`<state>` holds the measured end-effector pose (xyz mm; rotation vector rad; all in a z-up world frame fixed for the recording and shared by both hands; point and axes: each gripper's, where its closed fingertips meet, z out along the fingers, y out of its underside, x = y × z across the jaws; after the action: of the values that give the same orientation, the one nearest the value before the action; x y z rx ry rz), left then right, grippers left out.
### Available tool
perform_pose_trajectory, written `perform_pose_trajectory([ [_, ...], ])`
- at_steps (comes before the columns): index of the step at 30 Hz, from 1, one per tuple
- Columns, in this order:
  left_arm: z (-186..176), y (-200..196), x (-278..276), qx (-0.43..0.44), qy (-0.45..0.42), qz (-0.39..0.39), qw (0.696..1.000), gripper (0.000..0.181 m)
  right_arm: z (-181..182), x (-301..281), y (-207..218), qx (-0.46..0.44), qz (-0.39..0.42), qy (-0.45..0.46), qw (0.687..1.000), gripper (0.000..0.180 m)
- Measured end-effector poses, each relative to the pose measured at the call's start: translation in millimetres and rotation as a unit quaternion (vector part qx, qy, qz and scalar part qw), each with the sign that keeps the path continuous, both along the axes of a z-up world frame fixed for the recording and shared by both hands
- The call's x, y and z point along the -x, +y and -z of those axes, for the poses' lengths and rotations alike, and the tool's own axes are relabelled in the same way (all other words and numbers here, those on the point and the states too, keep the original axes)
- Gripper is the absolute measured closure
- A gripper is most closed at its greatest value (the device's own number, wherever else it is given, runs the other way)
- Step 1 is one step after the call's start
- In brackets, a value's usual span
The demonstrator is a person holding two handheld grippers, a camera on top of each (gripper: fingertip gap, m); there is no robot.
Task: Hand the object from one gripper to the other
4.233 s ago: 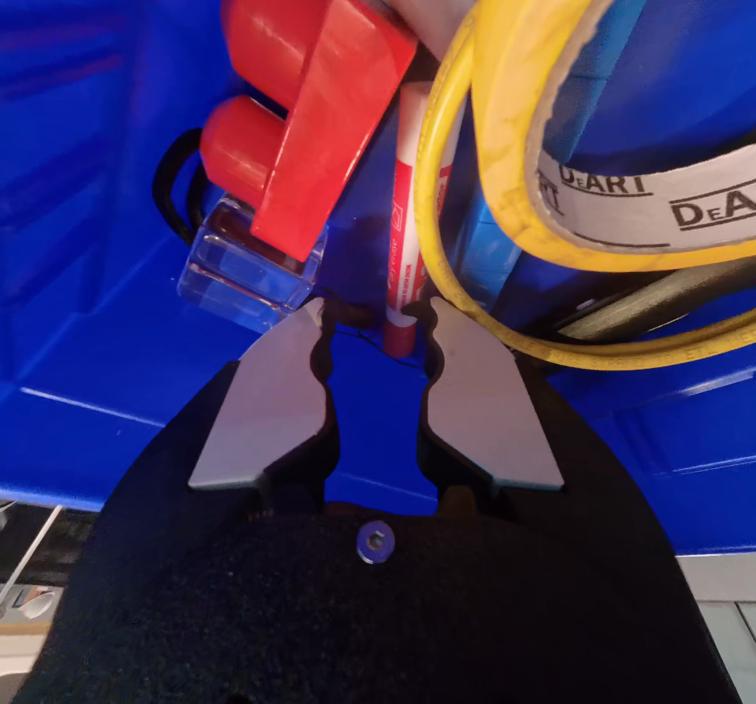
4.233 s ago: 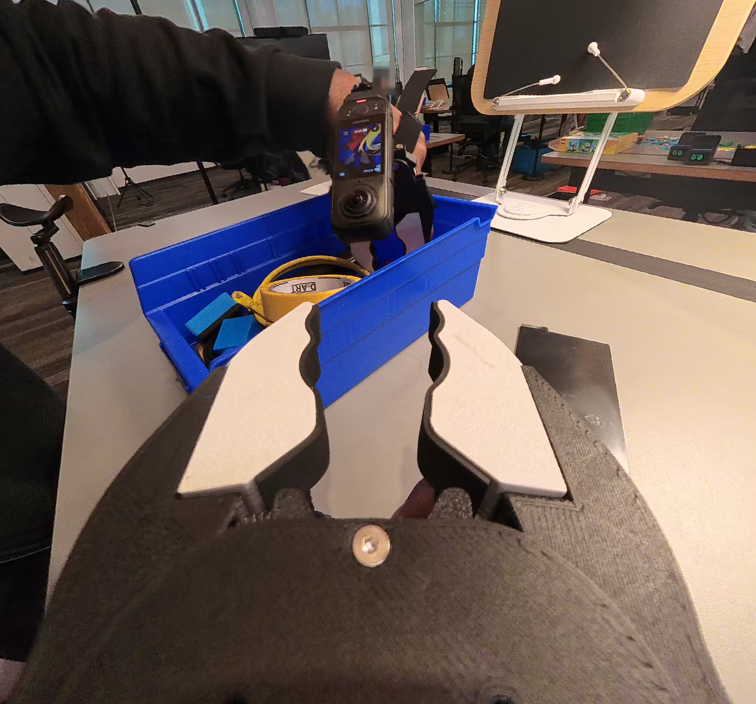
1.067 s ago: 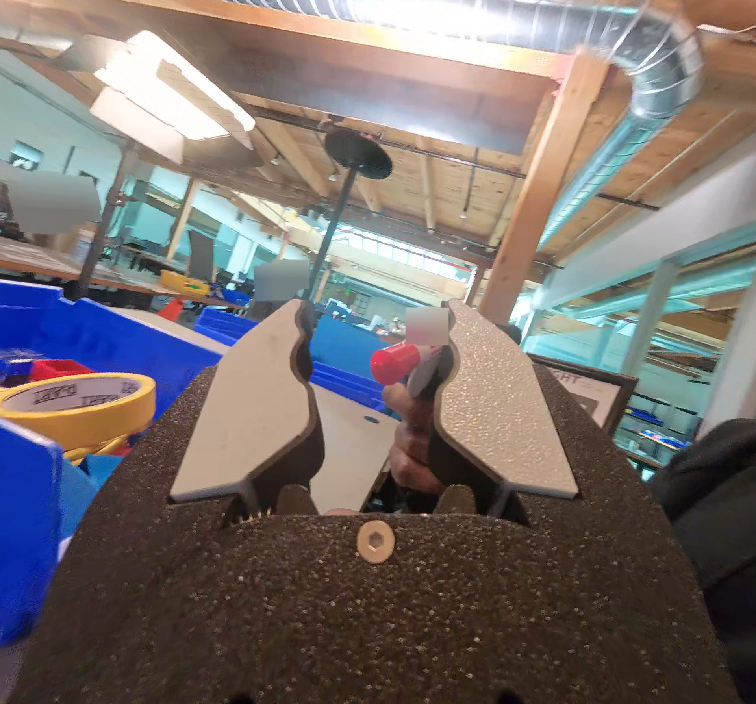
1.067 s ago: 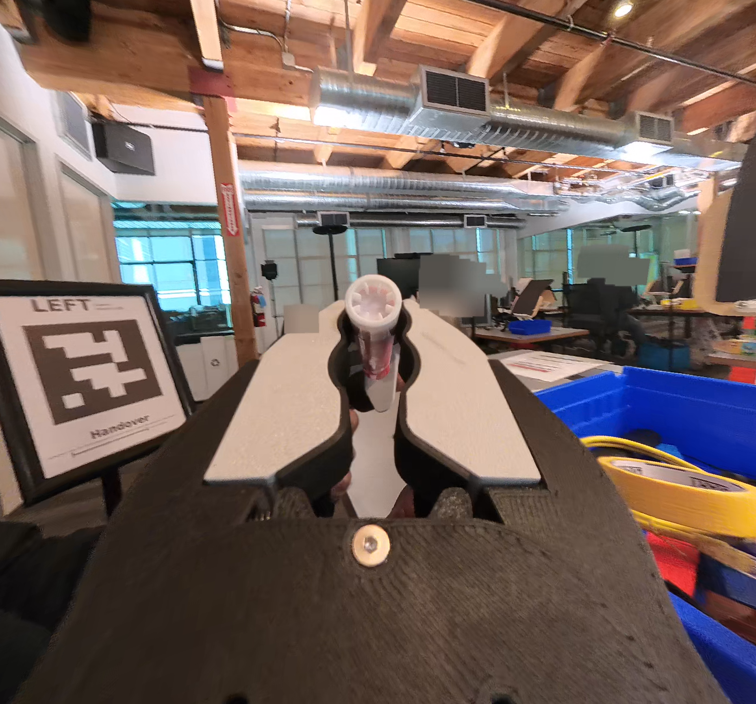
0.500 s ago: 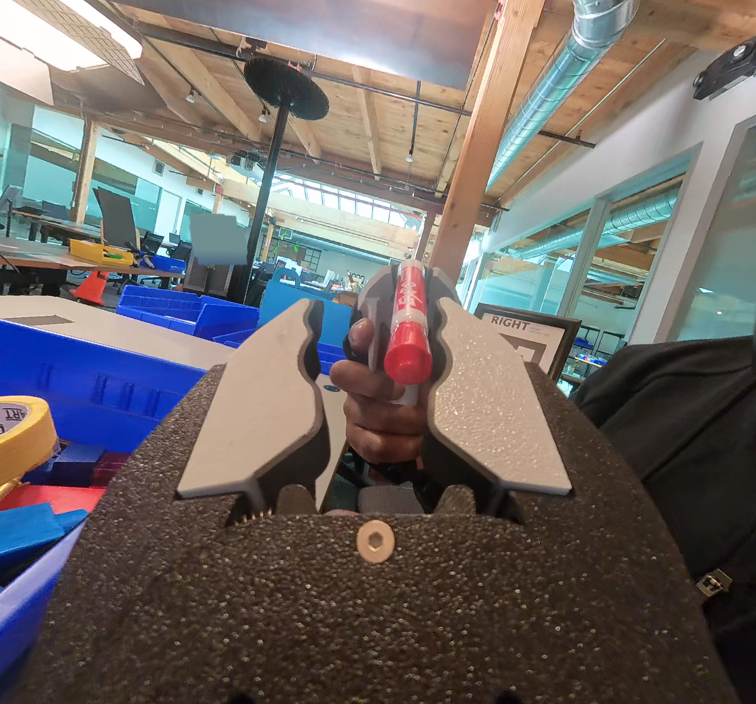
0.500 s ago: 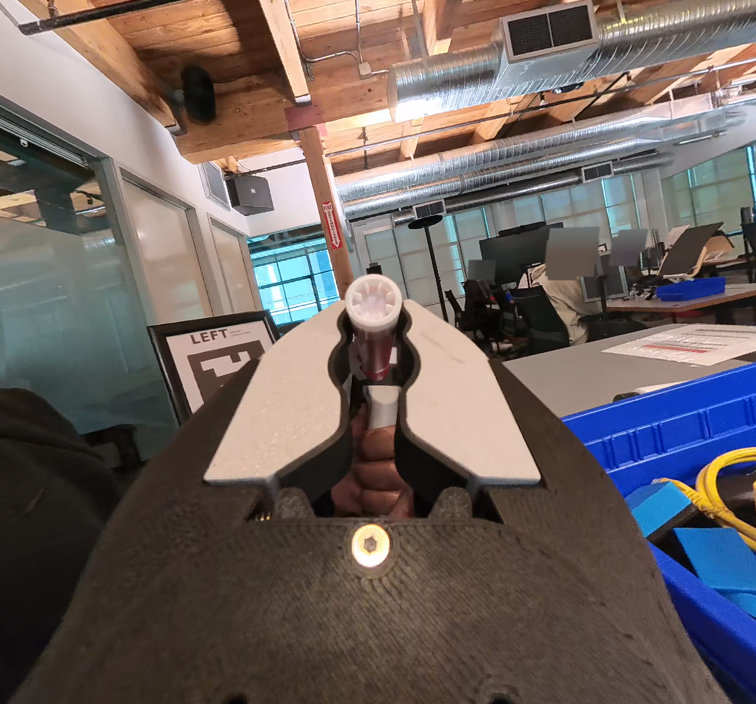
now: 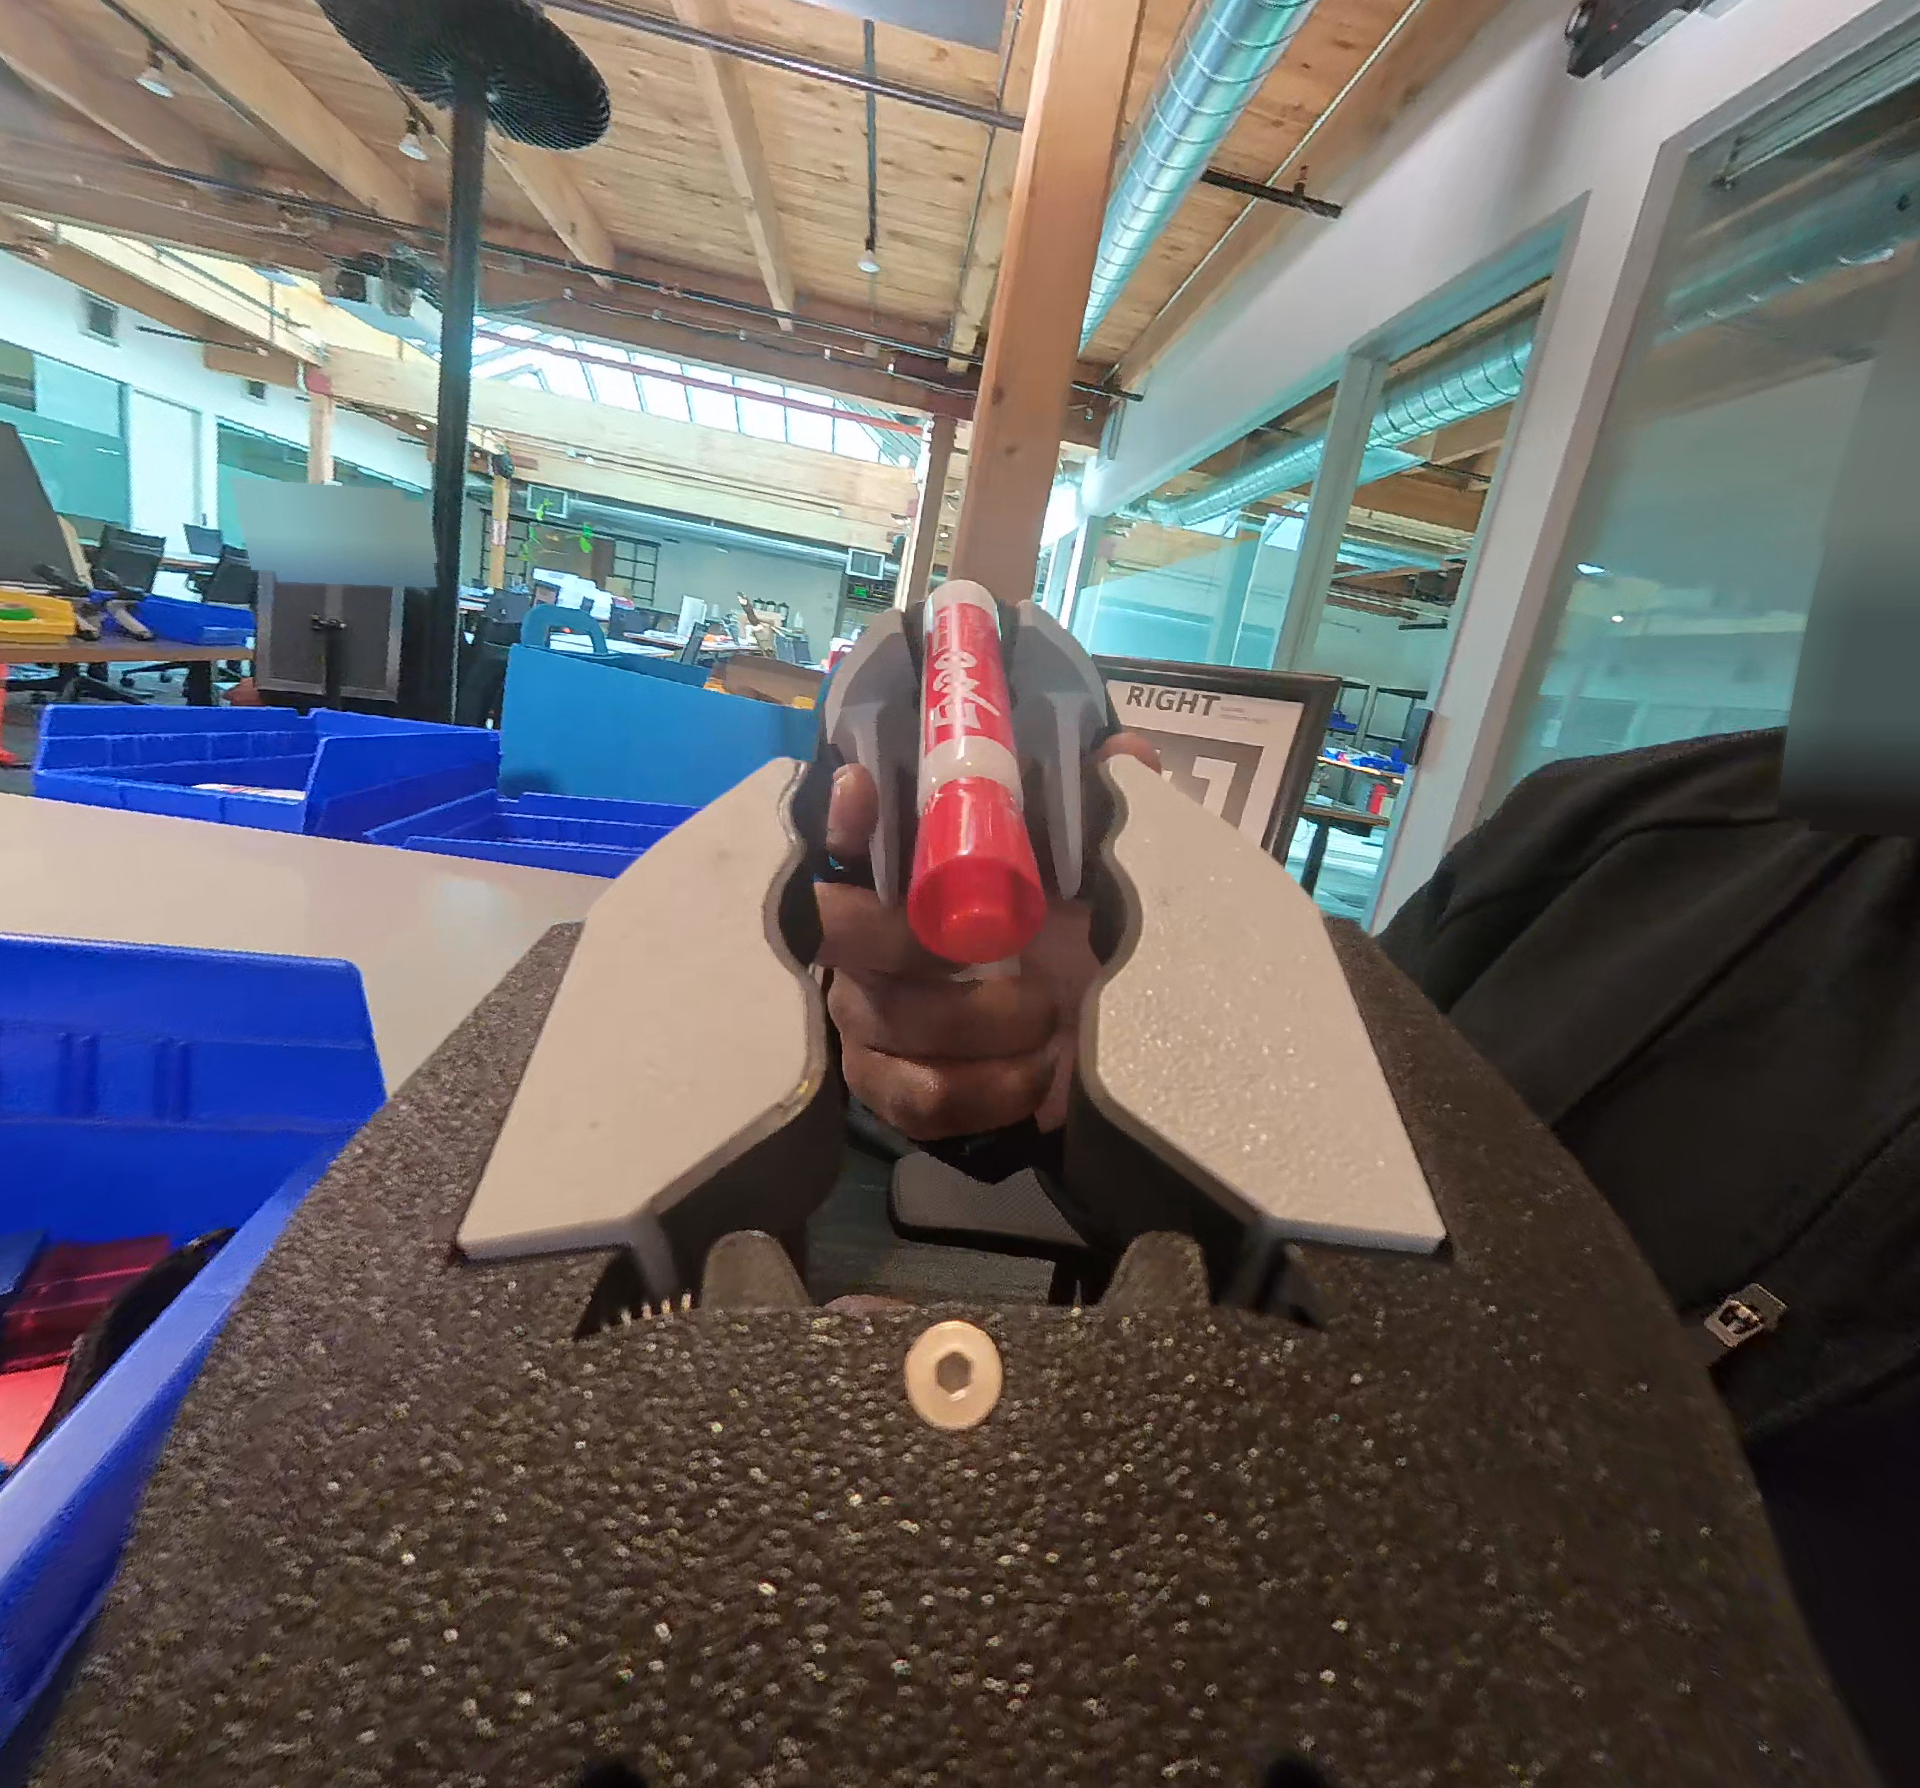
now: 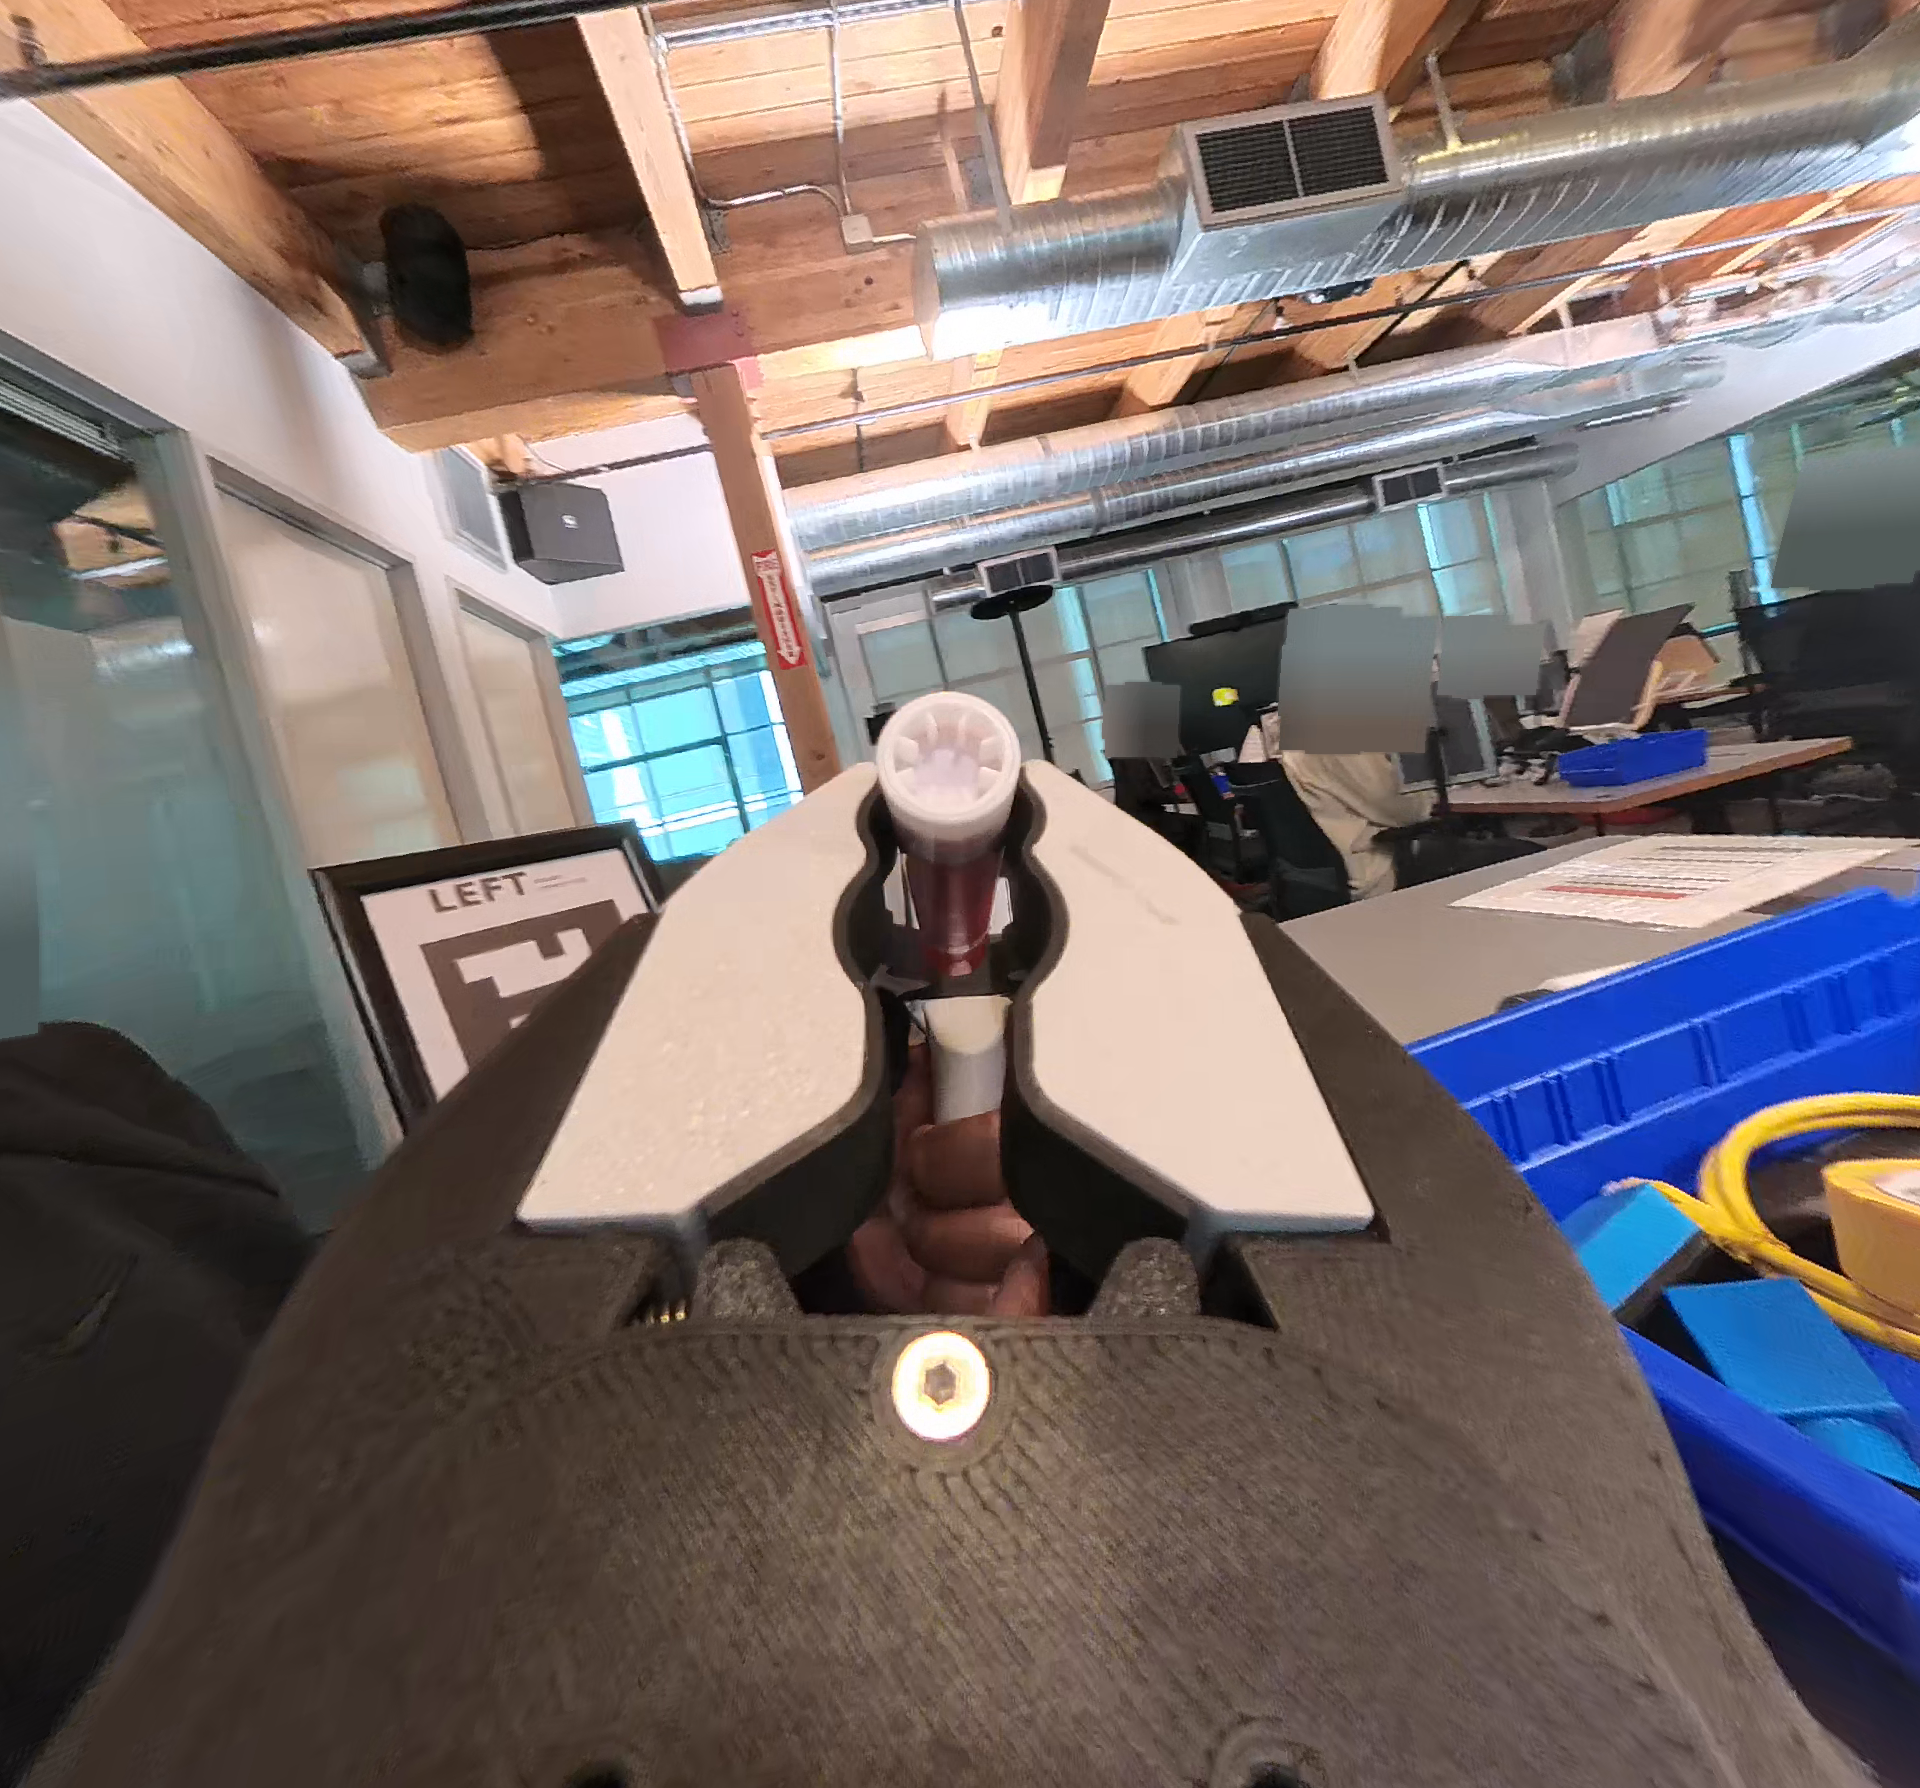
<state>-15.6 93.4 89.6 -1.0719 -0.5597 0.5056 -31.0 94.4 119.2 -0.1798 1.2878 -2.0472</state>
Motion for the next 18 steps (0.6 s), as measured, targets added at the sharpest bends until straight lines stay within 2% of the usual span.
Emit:
perform_pose_trajectory([
  [6,6,10,11,0.023,0.001,0.029,0.999,0.143,7,11,3,-0.009,0.044,0.014,0.999,0.160],
  [12,9,20,24,0.034,-0.001,0.043,0.998,0.146,8,21,12,-0.005,0.072,0.014,0.997,0.161],
  [15,7,19,28,0.025,0.007,0.044,0.999,0.161,8,21,14,-0.002,0.077,0.013,0.997,0.160],
  [18,8,21,29,0.037,0.015,0.045,0.998,0.161,9,22,16,-0.001,0.088,0.020,0.996,0.160],
])
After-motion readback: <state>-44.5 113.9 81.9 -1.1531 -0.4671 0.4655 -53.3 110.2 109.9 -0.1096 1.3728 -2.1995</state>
